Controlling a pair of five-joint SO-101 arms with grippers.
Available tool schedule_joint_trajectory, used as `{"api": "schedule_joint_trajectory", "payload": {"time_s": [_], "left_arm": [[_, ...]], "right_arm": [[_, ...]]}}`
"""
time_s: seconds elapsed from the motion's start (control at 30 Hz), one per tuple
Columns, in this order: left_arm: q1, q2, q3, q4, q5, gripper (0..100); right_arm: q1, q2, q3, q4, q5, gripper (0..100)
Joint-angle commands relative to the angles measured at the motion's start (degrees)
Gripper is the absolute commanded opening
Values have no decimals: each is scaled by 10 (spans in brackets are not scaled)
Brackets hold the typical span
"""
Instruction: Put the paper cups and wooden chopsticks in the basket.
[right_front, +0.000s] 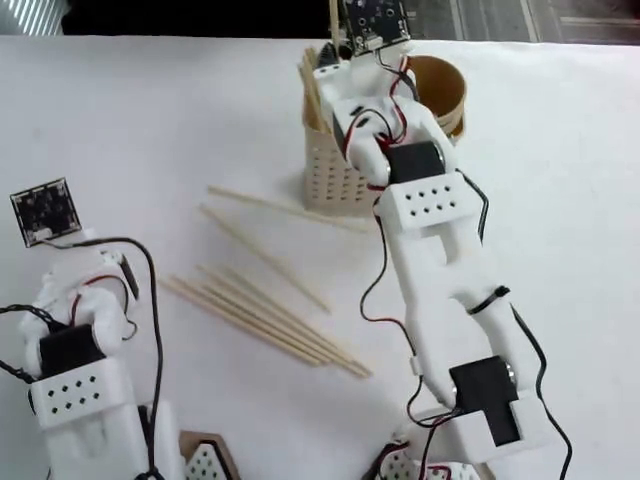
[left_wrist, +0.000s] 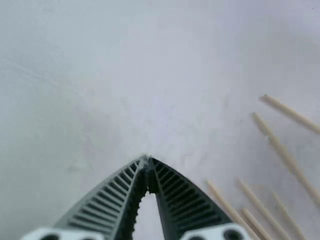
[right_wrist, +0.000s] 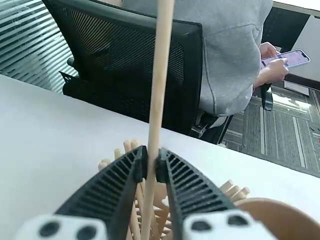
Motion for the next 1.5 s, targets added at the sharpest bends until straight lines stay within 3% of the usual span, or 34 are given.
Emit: {"api": "schedule_joint_trajectory", "payload": {"time_s": [0.0, 0.13, 0.3, 0.5, 0.63, 0.77, 0.87, 1.0, 1.17, 1.47], "left_arm": [[-5, -10, -3, -13, 4, 24], [-5, -10, -3, -14, 4, 24], [-22, -10, -4, -16, 7, 24], [-55, -10, -3, -33, 9, 24], [-58, -10, -3, -33, 9, 24], [-58, -10, -3, -33, 9, 24], [-74, -10, -5, -33, 10, 24], [-83, -10, -5, -33, 10, 24], [-83, -10, -5, -33, 10, 24], [-80, -10, -5, -33, 10, 24]], "right_arm": [[7, -33, -11, 6, -2, 87], [-2, -79, -44, 123, -2, 216], [-52, -143, -53, 312, 6, 174], [-147, -153, 25, 478, 132, 169], [-211, -153, 141, 480, 144, 171], [-265, -129, 228, 443, 144, 264], [-292, -81, 254, 416, 144, 322], [-323, -3, 253, 377, 143, 325], [-320, 74, 245, 306, 144, 303], [-291, 192, 177, 305, 147, 276]]}}
